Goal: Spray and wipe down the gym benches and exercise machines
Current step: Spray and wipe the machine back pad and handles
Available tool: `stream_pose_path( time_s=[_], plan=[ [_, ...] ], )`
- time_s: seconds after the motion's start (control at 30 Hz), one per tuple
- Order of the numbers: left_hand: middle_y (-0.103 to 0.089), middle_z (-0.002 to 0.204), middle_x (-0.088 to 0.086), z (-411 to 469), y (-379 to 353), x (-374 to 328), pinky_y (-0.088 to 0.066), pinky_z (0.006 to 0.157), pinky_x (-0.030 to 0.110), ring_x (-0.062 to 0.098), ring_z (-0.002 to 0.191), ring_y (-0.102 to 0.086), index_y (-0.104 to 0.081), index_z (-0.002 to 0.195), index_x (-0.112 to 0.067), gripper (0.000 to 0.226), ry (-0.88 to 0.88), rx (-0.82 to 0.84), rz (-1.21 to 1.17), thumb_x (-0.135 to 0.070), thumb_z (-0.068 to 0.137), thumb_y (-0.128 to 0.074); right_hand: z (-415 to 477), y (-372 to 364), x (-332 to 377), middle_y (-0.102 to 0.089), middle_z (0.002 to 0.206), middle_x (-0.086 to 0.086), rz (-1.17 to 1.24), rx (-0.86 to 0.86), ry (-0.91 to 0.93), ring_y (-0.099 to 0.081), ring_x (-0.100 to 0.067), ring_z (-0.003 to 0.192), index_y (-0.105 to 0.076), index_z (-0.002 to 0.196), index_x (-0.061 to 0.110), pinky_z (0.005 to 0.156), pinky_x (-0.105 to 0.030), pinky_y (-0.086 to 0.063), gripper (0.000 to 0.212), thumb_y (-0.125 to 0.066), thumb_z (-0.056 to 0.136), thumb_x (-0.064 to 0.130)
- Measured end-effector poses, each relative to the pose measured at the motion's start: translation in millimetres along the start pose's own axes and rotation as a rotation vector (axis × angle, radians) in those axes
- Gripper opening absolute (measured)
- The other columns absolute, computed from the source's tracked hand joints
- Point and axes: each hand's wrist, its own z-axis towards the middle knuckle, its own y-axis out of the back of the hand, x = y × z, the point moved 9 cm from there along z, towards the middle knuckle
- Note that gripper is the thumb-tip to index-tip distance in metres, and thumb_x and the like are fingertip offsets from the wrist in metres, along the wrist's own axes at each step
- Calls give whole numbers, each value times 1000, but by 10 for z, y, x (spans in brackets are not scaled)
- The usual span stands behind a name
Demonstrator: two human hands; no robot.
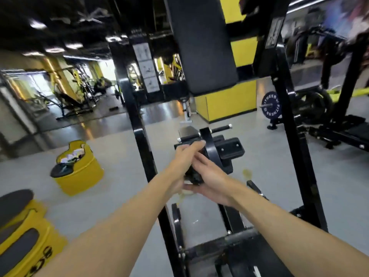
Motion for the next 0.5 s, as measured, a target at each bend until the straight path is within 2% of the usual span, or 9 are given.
stream_pose_path(
  time_s=[0.07,0.1,0.17,0.27,0.3,0.4,0.5],
  plan=[
    [-65,106,7,-335,285,-532,-52,79,36,22,100,-63,-54,127,-15,82,-111,2,8,-62,63,-75,-116,-457,523,-73,107,0,-179,-38,149,-68,-15,97,-64,123,25,78,-32,-57,24,-48,105,24],
    [-65,104,5,-518,440,-770,-50,71,32,20,96,-64,-51,130,-16,77,-170,-18,12,-55,69,-77,-200,-656,779,-73,92,-2,-244,-80,227,-67,-16,82,-67,112,22,67,-28,-54,20,-50,103,17],
    [-63,105,0,-881,760,-1203,-45,67,28,12,93,-61,-46,130,-21,59,-274,-78,41,-42,83,-75,-346,-1030,1252,-69,79,-4,-325,-145,348,-62,-16,71,-70,97,18,59,-28,-50,21,-50,100,10],
    [-57,114,-4,-1339,1159,-1793,-42,76,29,12,102,-56,-43,133,-25,50,-414,-203,110,-36,91,-67,-435,-1371,1815,-69,88,-3,-376,-218,478,-63,-13,71,-63,99,16,55,-26,-52,12,-52,101,13],
    [-56,114,-4,-1489,1310,-1982,-42,76,30,14,102,-55,-42,131,-24,44,-463,-255,118,-32,93,-64,-449,-1460,1989,-67,94,-4,-366,-241,512,-62,-13,72,-58,100,18,54,-26,-53,7,-53,100,14],
    [-55,109,-3,-1940,1665,-2509,-42,70,28,11,94,-55,-47,120,-21,20,-600,-417,141,-24,100,-51,-403,-1605,2444,-60,100,-4,-291,-312,583,-58,-14,73,-47,105,21,53,-26,-55,10,-55,100,17],
    [-56,97,-5,-2371,1746,-3037,-39,69,26,8,85,-52,-55,112,-17,16,-787,-568,275,-21,102,-43,-242,-1596,2859,-59,93,-7,-284,-356,602,-54,-21,72,-49,111,18,63,-39,-55,13,-52,102,25]
  ],
)
